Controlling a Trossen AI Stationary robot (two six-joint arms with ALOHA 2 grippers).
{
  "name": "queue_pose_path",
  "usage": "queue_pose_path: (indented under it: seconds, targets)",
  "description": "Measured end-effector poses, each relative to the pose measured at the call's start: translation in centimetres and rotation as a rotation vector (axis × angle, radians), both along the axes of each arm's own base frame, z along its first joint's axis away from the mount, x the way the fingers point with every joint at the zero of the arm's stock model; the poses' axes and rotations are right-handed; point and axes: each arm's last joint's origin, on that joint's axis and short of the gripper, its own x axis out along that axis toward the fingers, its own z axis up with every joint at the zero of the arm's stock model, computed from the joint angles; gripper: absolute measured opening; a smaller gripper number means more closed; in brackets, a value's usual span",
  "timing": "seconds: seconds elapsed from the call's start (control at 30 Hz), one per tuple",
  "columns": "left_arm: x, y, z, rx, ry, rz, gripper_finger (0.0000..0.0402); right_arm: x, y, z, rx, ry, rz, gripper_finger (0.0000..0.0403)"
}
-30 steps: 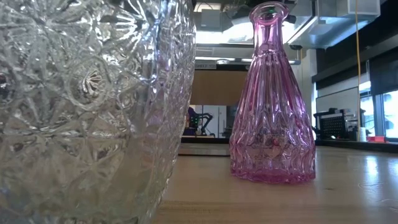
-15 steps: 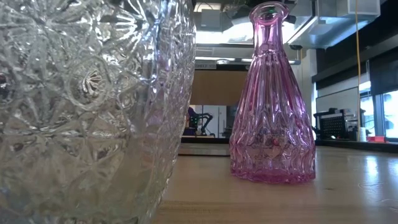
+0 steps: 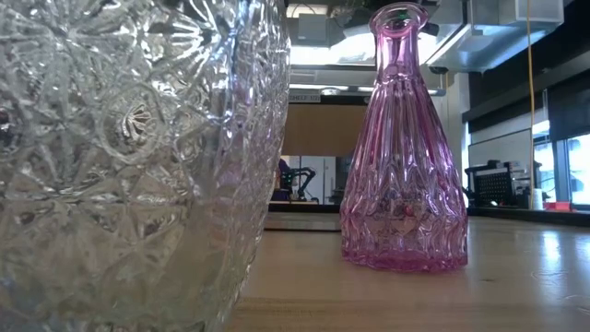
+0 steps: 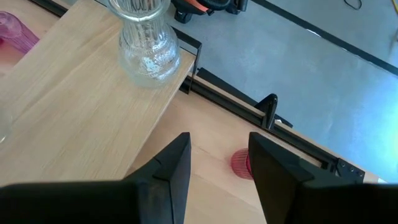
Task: Sort vases onto shelf
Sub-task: Put the transparent vase on the shelf aligned with the other transparent vase
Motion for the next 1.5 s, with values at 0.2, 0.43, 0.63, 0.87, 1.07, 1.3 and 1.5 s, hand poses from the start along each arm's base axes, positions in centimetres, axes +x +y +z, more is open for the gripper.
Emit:
queue_pose_path:
  seconds: [0.2,0.43,0.63,0.87,1.07,1.3,1.5]
  targets:
    - [-2.1,0.2,2.3,0.037,-0.092,0.071,0.0115,0.0,0.0,0.0,0.0,-0.001,0.0,0.0144]
    - [-5.4,-1.3,4.0,-0.109,-0.136,0.05,0.0116,0.5,0.1,-0.1,0.069,-0.068,0.062,0.0144]
    - [-8.0,-3.3,2.5,-0.206,-0.13,0.009,0.0099,3.7,2.4,-2.2,0.167,-0.177,0.289,0.0144]
    - [-9.0,-4.1,-4.0,-0.345,-0.322,0.056,0.0078,7.3,5.7,-6.7,0.241,-0.334,0.401,0.0144]
    - [-9.1,-3.8,-9.9,-0.405,-0.403,0.173,0.0056,8.9,6.3,-7.8,0.295,-0.538,0.388,0.0144]
    - [-8.3,-3.2,-13.2,-0.437,-0.454,0.206,0.0042,9.6,6.3,-7.8,0.354,-0.647,0.389,0.0144]
    - [-7.6,-2.0,-13.7,-0.419,-0.509,0.204,0.0041,9.6,6.2,-7.8,0.323,-0.643,0.341,0.0144]
